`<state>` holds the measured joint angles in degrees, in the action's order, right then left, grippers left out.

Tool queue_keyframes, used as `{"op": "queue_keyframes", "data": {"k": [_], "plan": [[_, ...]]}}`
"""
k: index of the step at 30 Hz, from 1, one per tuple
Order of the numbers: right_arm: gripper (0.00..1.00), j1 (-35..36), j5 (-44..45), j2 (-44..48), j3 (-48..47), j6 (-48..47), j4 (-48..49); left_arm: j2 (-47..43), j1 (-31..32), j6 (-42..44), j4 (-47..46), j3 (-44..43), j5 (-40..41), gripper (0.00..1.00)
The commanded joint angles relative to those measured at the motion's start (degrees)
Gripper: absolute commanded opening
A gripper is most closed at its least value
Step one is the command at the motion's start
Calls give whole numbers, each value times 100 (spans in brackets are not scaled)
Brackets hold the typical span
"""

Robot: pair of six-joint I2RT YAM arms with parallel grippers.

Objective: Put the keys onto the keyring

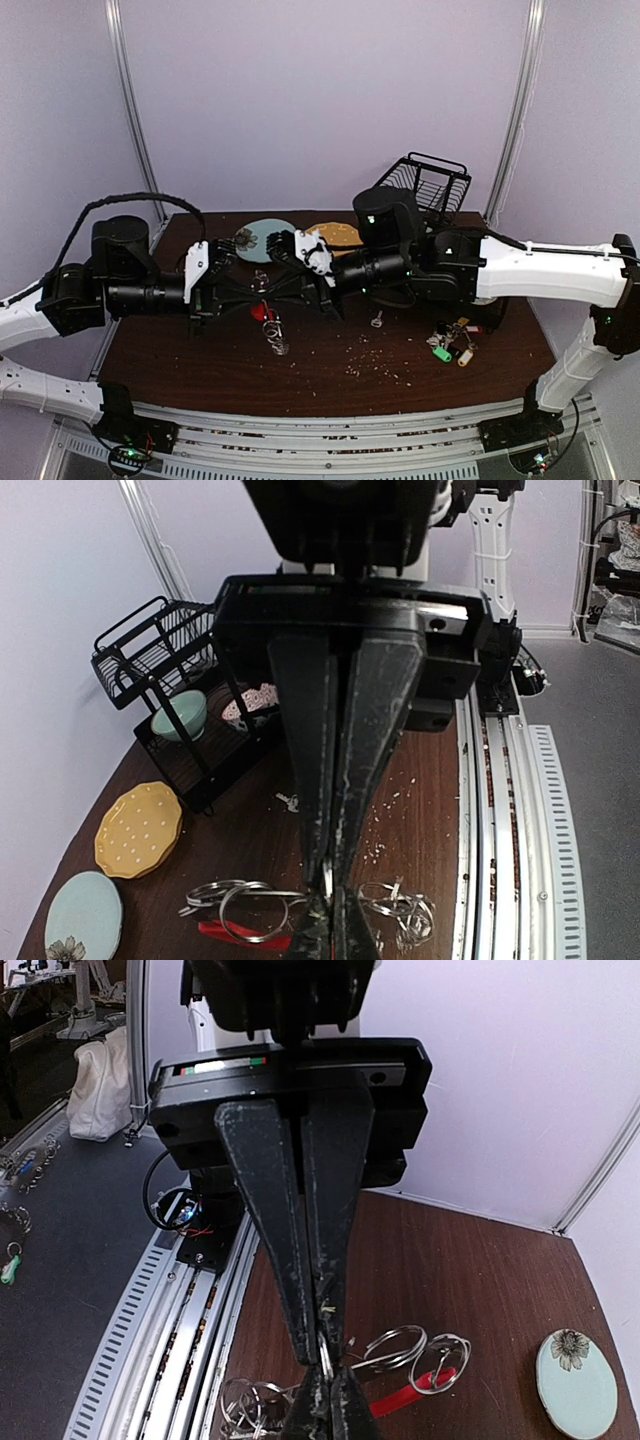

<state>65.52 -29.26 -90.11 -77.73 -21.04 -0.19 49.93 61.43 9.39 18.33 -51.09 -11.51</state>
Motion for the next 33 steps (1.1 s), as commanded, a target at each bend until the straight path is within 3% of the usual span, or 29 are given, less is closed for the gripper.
{"op": "queue_keyframes", "data": {"k": [1,2,3,4,9,20,24,28,33], "plan": [[0,0,-263,-49,-238,114,-57,5,-16,1,-168,-181,-137,0],[0,-14,-269,-10,-204,216,20,-52,-17,-125,-220,-97,-51,6],[0,-37,-305,45,-120,338,158,-143,-36,-256,-294,17,0,21],[0,-64,-380,132,-3,517,396,-240,-65,-325,-375,152,-39,25],[0,-90,-918,427,770,1417,1943,-500,-92,-588,-1050,840,-306,21],[0,-30,-1047,419,1212,1909,2940,-366,-89,-669,-1773,1103,-798,27],[0,-29,-1015,368,1245,2010,3149,-258,-87,-731,-2114,1233,-1045,22],[0,-17,-953,340,1275,2110,3306,-210,-95,-759,-2245,1266,-1069,0],[0,74,-626,324,1397,2338,3638,-168,-89,-788,-2329,1295,-977,0]]}}
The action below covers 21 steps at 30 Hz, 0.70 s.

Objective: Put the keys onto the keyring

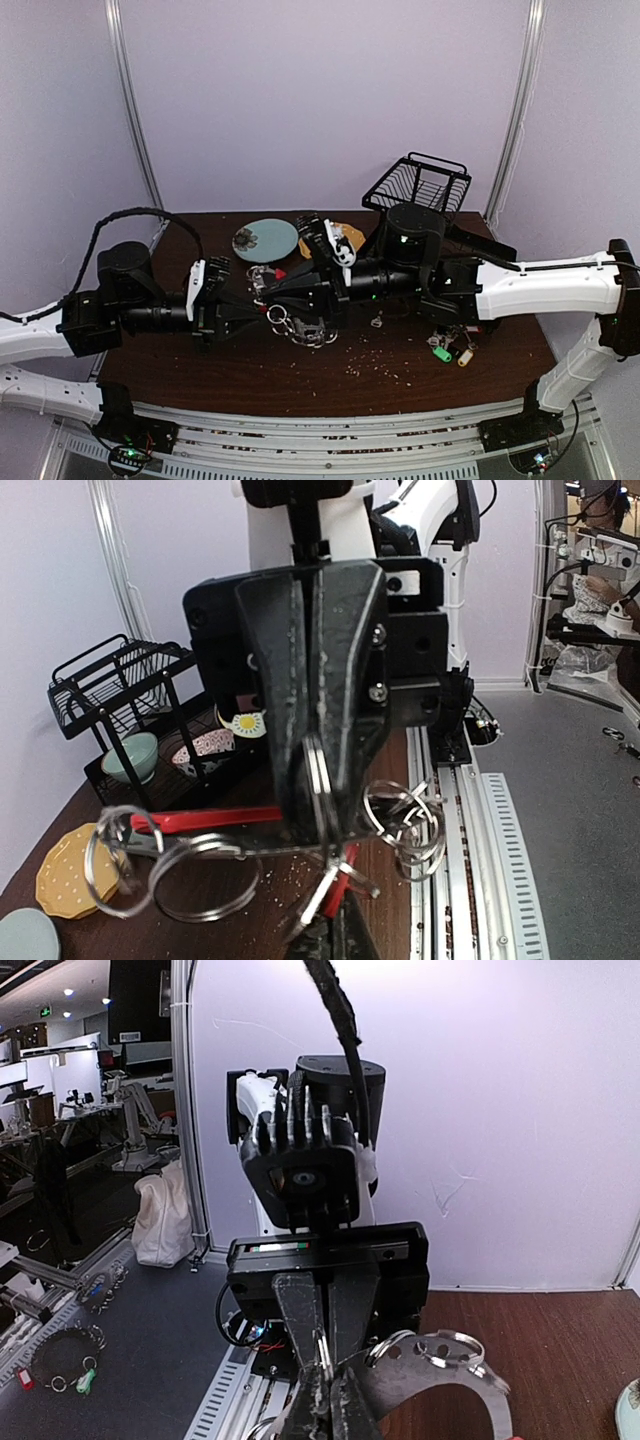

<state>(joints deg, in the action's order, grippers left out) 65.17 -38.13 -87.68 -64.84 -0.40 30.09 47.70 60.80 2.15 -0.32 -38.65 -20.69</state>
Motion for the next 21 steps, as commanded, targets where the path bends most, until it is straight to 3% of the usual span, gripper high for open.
{"op": "queue_keyframes", "data": {"k": [1,9,14,19,21], "plan": [[0,146,363,51,119,340,719,88,-30,-62,-467,51,-54,0],[0,345,1635,-128,295,877,1441,463,-24,-14,-558,11,56,0],[0,334,1649,-102,457,902,1618,339,-24,-31,-671,58,71,0],[0,234,1589,72,576,810,1383,-191,-32,64,-124,168,895,0],[0,236,1456,88,562,771,1301,-476,-32,157,130,195,1183,8]]}}
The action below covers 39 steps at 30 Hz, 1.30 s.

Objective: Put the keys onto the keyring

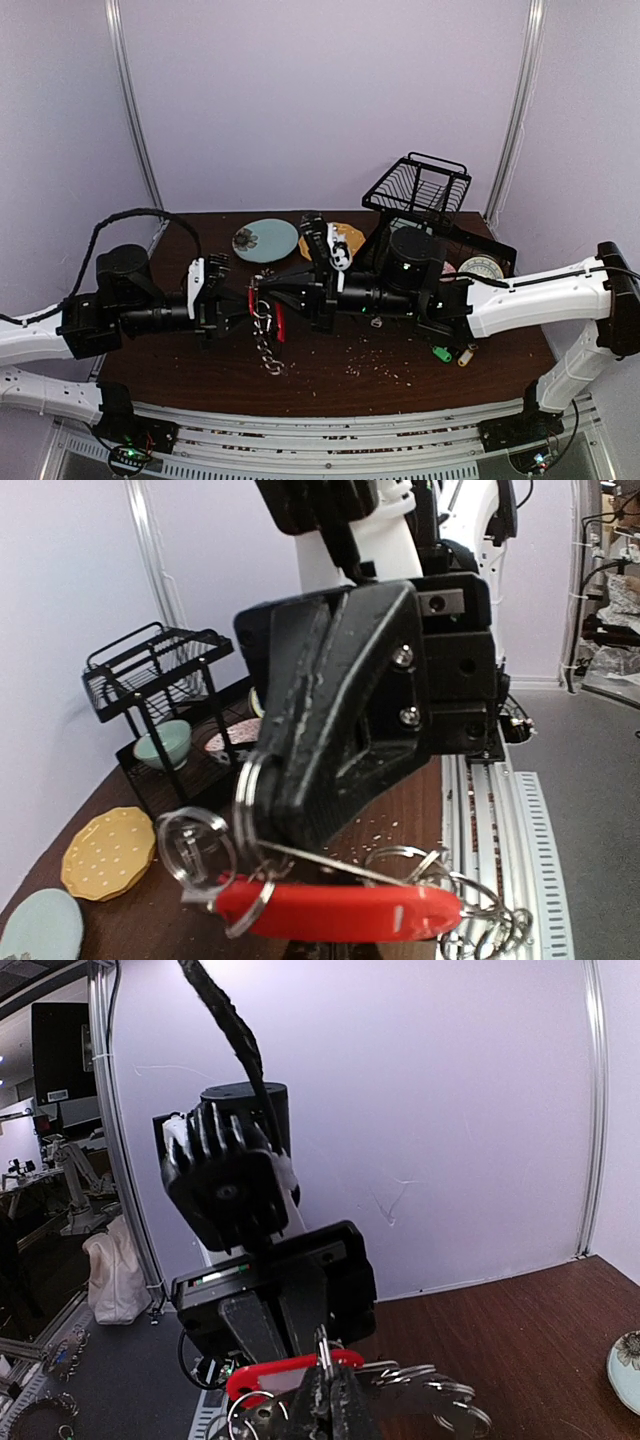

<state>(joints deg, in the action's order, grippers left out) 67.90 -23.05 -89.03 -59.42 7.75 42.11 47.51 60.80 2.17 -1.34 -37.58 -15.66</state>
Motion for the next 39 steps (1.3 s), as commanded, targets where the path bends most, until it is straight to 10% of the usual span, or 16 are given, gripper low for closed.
{"op": "queue_keyframes", "data": {"k": [1,6,13,35,39], "plan": [[0,-41,-82,235,19,-59,59,-585,-39,213,357,88,862,14],[0,-54,-186,229,49,-99,-3,-1111,-50,462,735,-135,1445,31],[0,-43,-121,196,57,-243,-275,-728,-50,582,852,-783,312,39],[0,-42,-299,284,-74,-639,-910,-78,-50,532,652,-835,368,0],[24,-104,329,566,33,-796,-1620,206,-59,-121,190,-461,816,0]]}}
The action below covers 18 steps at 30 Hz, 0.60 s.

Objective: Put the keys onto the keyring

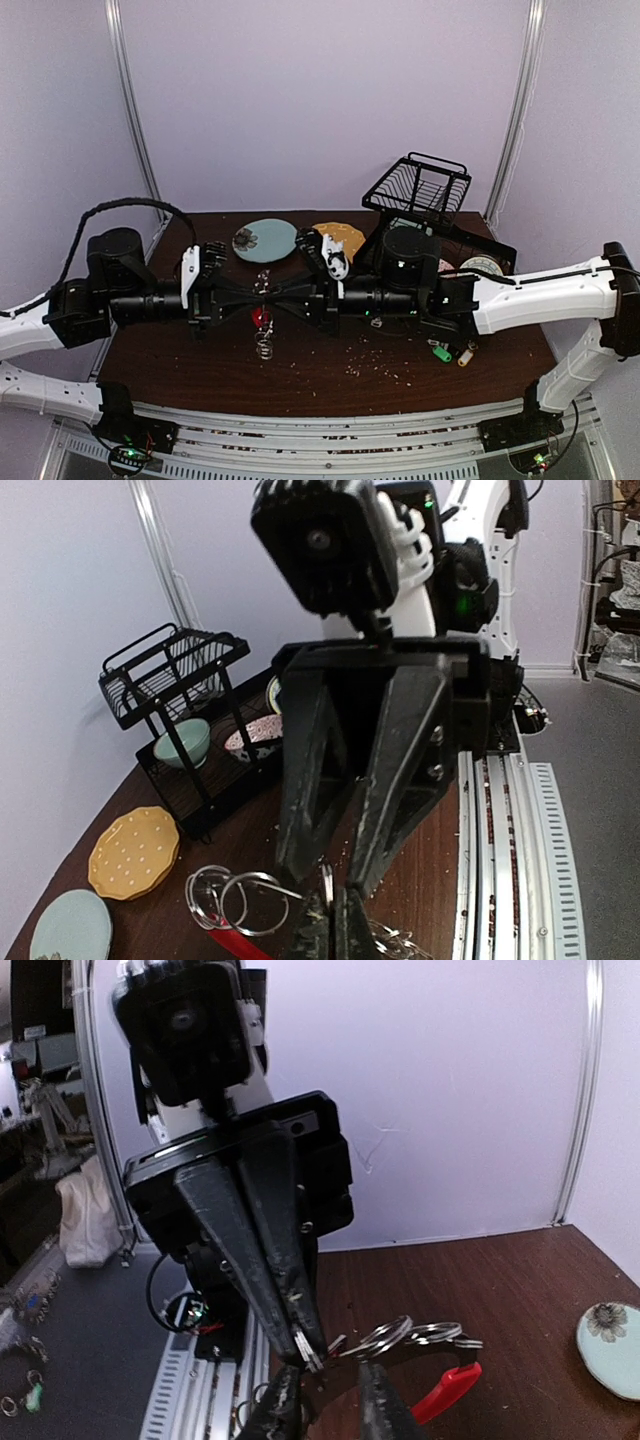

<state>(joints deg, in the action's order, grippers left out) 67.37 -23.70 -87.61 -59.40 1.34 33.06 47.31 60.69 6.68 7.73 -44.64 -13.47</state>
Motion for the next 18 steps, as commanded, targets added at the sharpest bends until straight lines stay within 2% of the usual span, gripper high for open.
{"op": "queue_keyframes", "data": {"k": [1,4,7,12,14,18], "plan": [[29,-100,617,523,121,-160,-975,397,-56,-752,-803,286,636,0],[41,-275,1286,816,290,-95,-1673,1009,-66,-1060,-984,148,597,0],[49,-456,1823,1260,565,53,-2144,1694,-87,-1139,-579,-444,986,0],[55,-571,2581,1973,1136,111,-2267,3089,-101,-987,1514,-2128,1962,0],[55,-582,2560,2107,1252,112,-2270,3321,-101,-928,1916,-2465,1881,0],[55,-618,1982,2217,1406,103,-2140,3583,-105,-780,2371,-2533,1942,0]]}}
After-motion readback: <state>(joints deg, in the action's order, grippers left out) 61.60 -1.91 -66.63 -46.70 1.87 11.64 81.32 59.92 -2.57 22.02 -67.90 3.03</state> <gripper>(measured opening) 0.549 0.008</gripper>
